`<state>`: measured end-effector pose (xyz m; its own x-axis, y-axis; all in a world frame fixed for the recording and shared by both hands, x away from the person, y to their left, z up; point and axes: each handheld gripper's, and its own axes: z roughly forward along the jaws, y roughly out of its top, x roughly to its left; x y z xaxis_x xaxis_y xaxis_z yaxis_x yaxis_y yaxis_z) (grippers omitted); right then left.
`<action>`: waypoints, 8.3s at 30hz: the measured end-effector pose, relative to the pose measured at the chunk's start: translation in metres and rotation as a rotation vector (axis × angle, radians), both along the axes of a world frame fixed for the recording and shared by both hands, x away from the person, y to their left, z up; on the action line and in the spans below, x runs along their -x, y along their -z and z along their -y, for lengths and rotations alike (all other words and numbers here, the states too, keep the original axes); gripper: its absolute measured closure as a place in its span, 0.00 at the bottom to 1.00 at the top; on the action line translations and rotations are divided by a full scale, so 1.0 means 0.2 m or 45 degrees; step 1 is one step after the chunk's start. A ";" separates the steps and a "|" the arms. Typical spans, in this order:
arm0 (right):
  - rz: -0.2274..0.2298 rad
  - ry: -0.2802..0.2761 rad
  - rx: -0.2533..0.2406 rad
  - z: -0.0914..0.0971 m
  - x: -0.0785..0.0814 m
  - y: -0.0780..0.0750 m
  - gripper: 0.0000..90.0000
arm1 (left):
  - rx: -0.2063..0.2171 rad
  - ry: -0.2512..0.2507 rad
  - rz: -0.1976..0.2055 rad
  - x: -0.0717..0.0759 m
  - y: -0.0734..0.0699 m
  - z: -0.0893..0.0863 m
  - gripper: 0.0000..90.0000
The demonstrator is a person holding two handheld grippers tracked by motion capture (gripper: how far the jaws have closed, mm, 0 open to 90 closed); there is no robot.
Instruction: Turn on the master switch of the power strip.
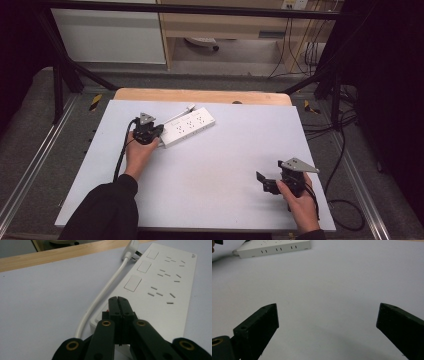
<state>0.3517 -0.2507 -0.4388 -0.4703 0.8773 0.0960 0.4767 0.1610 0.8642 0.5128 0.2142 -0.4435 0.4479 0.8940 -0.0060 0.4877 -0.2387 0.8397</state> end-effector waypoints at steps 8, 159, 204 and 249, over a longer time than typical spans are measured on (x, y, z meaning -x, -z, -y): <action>-0.002 0.000 0.000 0.00 0.00 0.00 0.05 | 0.000 -0.004 0.000 0.00 0.00 0.00 1.00; -0.012 -0.012 0.000 -0.01 0.00 0.00 0.04 | 0.122 0.055 0.054 0.04 -0.06 0.02 0.64; -0.015 -0.019 0.001 -0.01 0.00 0.01 0.04 | 0.233 0.071 0.061 0.14 -0.19 -0.02 0.09; -0.018 -0.012 0.011 -0.02 0.00 0.01 0.04 | 0.341 0.068 0.088 0.50 -0.21 -0.27 0.07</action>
<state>0.3525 -0.2476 -0.4404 -0.4773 0.8735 0.0954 0.4873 0.1727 0.8560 0.4133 0.2686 -0.4005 0.5019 0.8399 -0.2064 0.4198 -0.0279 0.9072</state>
